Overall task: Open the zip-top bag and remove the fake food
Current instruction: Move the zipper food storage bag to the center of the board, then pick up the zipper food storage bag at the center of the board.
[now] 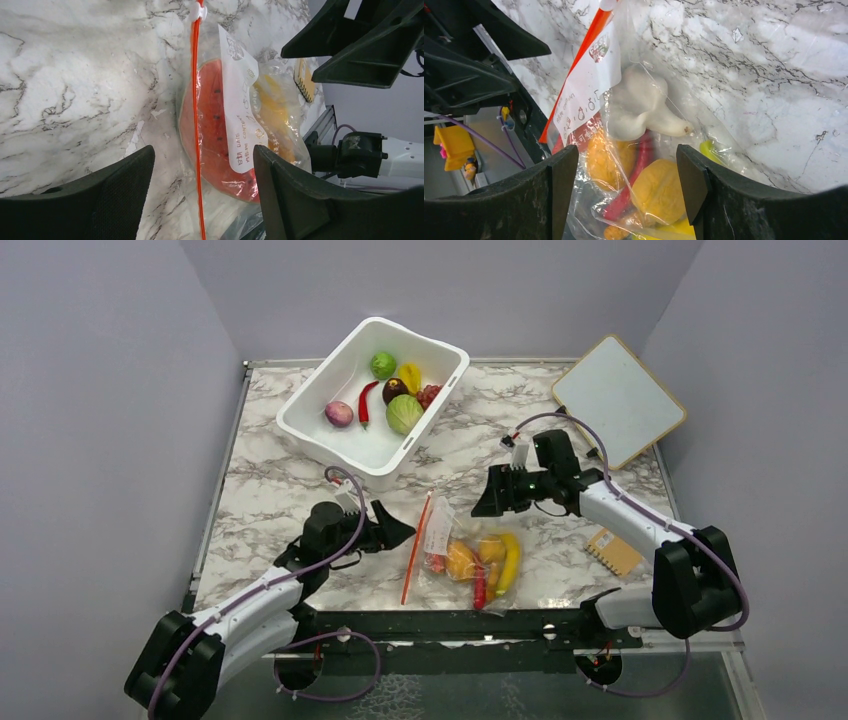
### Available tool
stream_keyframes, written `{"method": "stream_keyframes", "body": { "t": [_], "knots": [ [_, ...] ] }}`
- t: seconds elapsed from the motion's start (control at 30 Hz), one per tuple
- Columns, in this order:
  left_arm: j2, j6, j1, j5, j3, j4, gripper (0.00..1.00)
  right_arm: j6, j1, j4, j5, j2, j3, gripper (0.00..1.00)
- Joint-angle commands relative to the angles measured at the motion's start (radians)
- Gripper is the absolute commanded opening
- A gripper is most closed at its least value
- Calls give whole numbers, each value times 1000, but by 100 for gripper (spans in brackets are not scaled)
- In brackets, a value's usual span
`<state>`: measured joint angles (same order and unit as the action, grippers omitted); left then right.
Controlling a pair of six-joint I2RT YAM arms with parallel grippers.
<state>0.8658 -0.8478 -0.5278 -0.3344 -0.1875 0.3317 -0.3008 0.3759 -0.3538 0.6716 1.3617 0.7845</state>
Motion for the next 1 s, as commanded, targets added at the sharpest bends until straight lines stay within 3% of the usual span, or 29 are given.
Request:
{"method": "stream_keyframes", "body": {
  "t": [0.0, 0.47, 0.97],
  "knots": [
    [21, -51, -12, -10, 29, 85, 70, -22, -2, 49, -15, -33, 13, 73],
    [235, -47, -34, -68, 20, 226, 52, -78, -2, 97, 12, -46, -15, 73],
    [351, -23, -94, -64, 2, 305, 29, -69, -2, 87, 11, -27, -12, 73]
  ]
}}
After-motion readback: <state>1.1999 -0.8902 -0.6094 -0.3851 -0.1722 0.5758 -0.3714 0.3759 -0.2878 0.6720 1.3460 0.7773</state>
